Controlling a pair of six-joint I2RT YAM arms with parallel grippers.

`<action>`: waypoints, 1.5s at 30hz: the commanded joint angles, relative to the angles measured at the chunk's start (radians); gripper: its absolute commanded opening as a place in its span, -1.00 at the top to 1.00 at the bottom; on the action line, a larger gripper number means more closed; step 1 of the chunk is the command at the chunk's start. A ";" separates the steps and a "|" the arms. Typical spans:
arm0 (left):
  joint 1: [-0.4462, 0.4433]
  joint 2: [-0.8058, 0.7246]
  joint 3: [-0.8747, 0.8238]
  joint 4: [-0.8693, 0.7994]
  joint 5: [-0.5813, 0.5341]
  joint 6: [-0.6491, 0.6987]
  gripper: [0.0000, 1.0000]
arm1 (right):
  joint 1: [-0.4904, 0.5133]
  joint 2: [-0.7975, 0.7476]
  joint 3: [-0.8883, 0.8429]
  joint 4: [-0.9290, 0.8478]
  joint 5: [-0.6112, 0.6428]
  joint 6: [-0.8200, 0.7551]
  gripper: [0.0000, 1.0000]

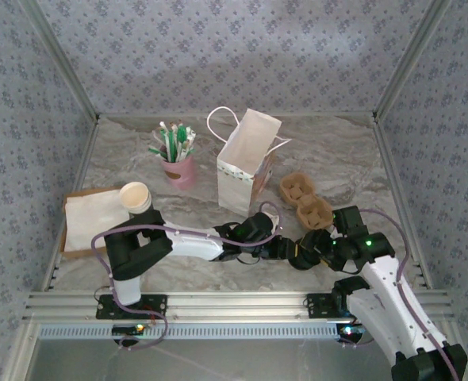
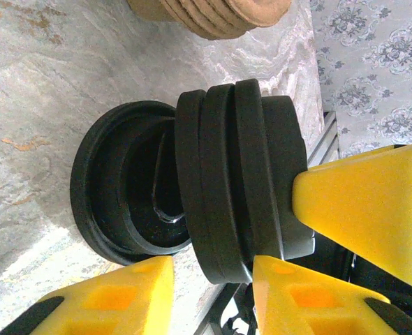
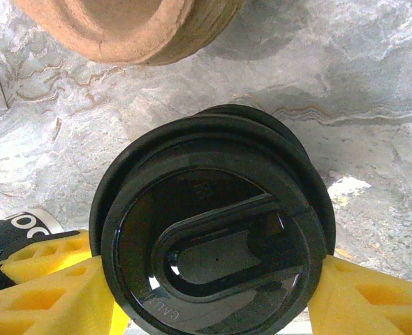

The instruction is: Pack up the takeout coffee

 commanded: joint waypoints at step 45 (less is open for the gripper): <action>0.006 0.007 0.047 0.018 0.030 -0.032 0.14 | -0.128 -0.024 0.008 -0.030 -0.164 -0.055 -0.35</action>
